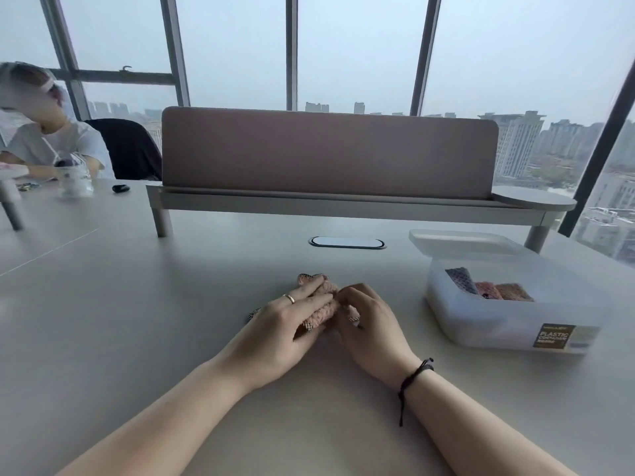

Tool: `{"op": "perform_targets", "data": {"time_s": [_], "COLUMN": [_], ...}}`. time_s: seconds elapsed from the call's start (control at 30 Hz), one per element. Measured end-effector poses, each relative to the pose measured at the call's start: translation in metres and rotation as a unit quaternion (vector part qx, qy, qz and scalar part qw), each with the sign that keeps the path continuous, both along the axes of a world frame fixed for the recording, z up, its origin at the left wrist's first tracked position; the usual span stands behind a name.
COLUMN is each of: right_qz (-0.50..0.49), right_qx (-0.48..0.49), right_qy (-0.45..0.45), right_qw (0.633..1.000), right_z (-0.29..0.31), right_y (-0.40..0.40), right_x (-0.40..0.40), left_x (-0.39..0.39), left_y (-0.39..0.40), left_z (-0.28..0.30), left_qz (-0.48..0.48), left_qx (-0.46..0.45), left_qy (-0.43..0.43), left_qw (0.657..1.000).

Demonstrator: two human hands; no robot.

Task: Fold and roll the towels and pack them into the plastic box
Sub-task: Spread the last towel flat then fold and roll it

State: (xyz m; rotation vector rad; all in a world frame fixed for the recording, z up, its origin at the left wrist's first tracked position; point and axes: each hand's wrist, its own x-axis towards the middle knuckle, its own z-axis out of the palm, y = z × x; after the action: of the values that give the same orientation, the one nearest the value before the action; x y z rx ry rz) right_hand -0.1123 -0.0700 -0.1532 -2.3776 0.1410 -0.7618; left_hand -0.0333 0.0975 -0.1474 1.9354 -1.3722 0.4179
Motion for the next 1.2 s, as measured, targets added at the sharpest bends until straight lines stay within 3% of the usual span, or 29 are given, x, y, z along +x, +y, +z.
{"op": "perform_targets", "data": {"time_s": [0.17,0.43,0.53,0.63,0.8,0.97,1.03,1.2], "right_qz": [-0.018,-0.073,-0.096,-0.099,-0.014,0.101,0.08,-0.028], "right_qx": [0.036,0.043,0.033,0.013,0.033,-0.091,-0.124,-0.067], "right_qy": [-0.042,-0.049,-0.033,0.0,0.005,0.136,0.121,0.07], "right_qw": [0.998,0.995,0.994,0.995,0.999,0.981,0.982,0.995], "right_z": [0.006,0.014,0.015,0.013,0.007,0.003,0.002,0.002], "right_y": [0.0,-0.015,-0.026,-0.034,-0.032,-0.007,-0.003,-0.019], "right_x": [-0.002,-0.006,-0.007,-0.004,-0.003,-0.01,-0.007,-0.004], "left_x": [-0.006,0.003,0.006,0.007,0.01,0.004,0.002,0.004], "left_y": [0.003,0.008,0.008,0.009,0.012,0.008,0.007,0.009], "left_z": [0.009,0.009,0.007,0.007,0.008,0.003,0.003,0.005], "left_qz": [0.014,0.032,0.05,0.092,0.109,0.091,0.066,0.026], "left_qx": [-0.097,-0.073,-0.097,-0.127,-0.117,-0.077,-0.07,-0.082], "left_qy": [-0.003,0.048,0.025,0.059,0.101,0.13,0.149,0.211], "left_qw": [0.995,0.996,0.994,0.986,0.982,0.984,0.984,0.974]}}
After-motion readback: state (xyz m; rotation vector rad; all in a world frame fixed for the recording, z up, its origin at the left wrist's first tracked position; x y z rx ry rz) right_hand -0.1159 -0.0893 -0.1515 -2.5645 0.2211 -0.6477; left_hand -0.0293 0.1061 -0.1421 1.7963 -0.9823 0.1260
